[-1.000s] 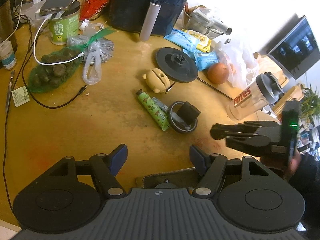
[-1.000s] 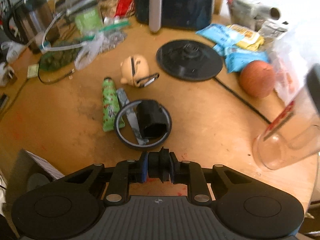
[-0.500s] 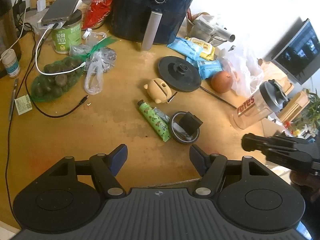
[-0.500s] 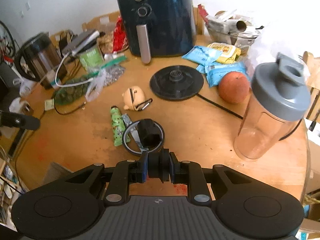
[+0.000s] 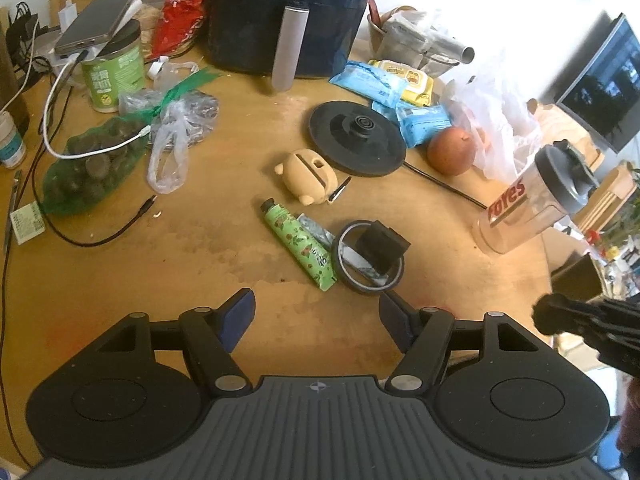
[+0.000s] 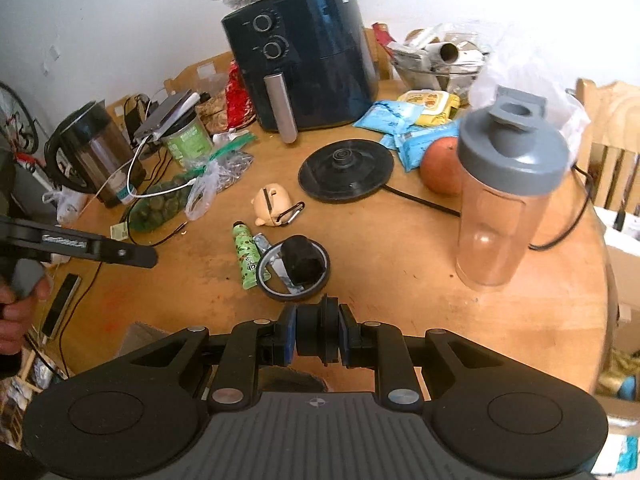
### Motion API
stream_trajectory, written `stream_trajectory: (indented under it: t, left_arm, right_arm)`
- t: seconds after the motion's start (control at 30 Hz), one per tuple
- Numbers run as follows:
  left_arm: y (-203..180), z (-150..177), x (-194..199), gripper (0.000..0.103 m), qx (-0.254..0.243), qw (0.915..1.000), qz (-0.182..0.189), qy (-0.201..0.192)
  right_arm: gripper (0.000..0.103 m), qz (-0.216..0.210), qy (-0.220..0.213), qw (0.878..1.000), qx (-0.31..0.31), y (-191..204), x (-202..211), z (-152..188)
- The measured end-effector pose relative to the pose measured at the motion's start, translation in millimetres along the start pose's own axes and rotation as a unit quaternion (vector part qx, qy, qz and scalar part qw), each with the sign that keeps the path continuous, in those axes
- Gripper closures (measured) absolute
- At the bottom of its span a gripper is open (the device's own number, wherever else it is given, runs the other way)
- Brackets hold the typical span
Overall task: Organize objects
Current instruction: 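Lift the black knob with the right tool while the left tool reaches the green tube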
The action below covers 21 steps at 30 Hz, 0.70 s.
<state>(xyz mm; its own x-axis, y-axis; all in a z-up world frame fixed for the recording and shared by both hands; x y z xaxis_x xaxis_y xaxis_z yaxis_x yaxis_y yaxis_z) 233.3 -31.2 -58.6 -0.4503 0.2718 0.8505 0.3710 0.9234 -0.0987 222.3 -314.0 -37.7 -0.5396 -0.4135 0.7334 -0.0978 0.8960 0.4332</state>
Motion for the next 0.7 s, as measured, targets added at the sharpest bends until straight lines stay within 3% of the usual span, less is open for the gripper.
stream_trajectory:
  t: [0.7]
  left_arm:
    - [7.2,-31.5,-77.7,0.035,-0.049,0.9976,-0.031,0.037]
  right_arm:
    - [0.079,0.000,-0.021,0.998,-0.054,-10.1,13.9,12.4]
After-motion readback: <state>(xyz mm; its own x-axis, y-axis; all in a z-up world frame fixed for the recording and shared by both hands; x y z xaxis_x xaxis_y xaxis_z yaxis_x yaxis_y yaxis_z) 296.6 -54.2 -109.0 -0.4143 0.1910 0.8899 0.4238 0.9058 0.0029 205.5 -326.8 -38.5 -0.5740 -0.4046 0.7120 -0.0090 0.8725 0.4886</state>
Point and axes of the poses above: each gripper's, at about its wrist camera, not at the fingertips, and x roughly against the way its jaws point, y to its left, z to its underside, the point moved 2 cm from there along -x, roughly the way its jaws point, and after that the axes turned 15 degrees about -x, right-handed, at the moved point
